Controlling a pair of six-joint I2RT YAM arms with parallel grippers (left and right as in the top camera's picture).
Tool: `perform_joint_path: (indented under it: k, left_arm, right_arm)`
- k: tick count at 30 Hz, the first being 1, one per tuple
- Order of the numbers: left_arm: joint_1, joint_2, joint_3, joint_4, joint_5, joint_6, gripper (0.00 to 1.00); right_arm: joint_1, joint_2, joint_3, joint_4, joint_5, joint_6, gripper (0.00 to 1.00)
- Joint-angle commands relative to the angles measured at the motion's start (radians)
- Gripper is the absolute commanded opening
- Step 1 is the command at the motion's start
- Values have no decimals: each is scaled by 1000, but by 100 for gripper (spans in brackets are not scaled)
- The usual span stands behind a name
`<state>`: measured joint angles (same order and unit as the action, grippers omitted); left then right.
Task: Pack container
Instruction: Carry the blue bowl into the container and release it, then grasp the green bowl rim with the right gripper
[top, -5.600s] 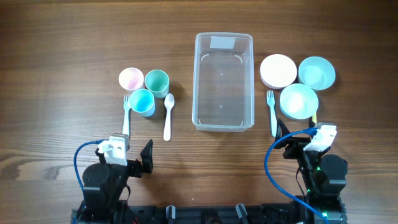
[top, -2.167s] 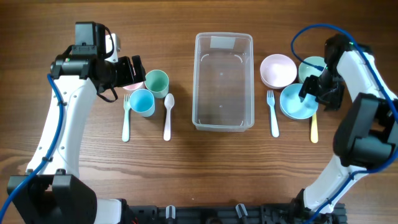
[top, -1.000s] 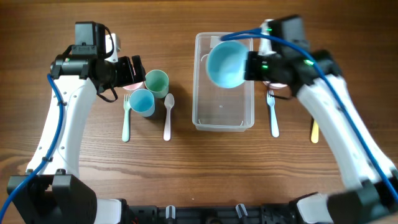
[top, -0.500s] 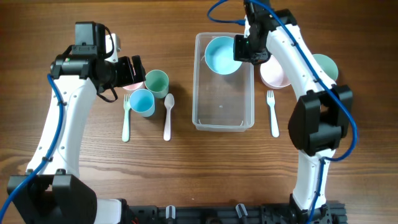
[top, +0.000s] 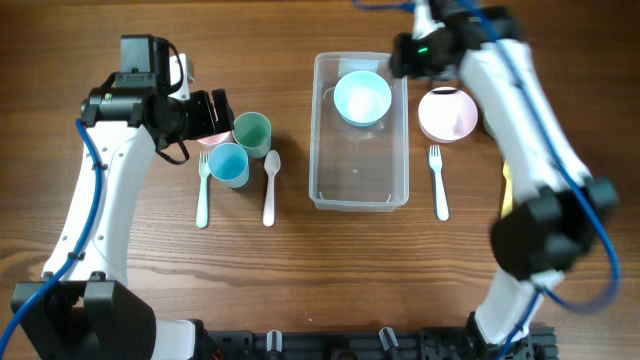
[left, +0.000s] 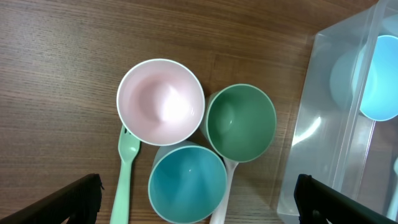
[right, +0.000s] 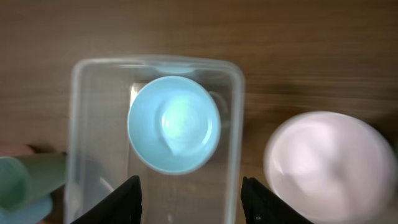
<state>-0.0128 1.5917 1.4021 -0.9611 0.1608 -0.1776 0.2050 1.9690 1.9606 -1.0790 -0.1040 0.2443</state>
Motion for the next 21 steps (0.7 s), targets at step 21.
perform_joint_path:
  k: [21]
  left_arm:
    - [6, 6, 18, 2, -6, 16, 100]
  right_arm:
    - [-577, 300, -117, 15, 174, 45, 56]
